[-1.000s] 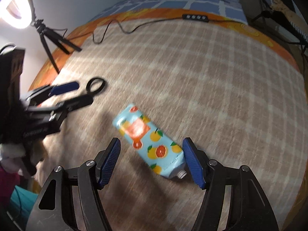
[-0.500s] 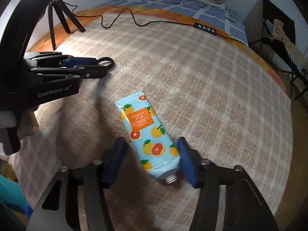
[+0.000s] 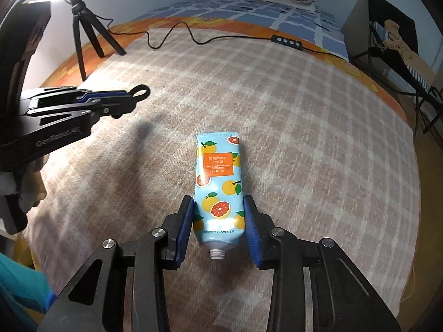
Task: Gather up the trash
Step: 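Grasp the orange-print lotion tube with the right tool while the left tool grasps the black hair tie, then carry the lotion tube and hair tie over the blue wastebasket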
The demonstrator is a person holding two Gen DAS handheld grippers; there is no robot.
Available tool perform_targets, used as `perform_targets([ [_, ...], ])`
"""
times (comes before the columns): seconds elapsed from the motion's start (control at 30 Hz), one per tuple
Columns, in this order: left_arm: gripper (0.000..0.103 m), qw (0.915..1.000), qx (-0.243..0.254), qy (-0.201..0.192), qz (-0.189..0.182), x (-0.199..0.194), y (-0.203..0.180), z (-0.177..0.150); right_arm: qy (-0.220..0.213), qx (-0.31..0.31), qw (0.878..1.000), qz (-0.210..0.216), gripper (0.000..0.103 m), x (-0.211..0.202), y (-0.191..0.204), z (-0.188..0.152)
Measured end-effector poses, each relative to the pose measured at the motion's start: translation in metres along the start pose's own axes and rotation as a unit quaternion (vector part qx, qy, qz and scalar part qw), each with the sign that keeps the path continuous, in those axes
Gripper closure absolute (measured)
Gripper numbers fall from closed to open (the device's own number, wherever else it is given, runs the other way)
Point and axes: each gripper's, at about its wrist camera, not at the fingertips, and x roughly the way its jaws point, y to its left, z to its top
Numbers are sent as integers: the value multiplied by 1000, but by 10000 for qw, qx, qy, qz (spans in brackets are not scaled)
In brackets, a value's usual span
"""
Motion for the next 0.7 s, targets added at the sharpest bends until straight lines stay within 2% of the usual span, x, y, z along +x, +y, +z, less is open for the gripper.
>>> perform_targets([
  [0.37, 94, 9998, 42, -104, -177, -46, -12, -19, -238, 86, 9997, 28, 69, -40, 7, -22],
  [0.7, 94, 9993, 126, -186, -289, -105, -29, -51, -488, -69, 9988, 43, 69, -93, 34, -56],
])
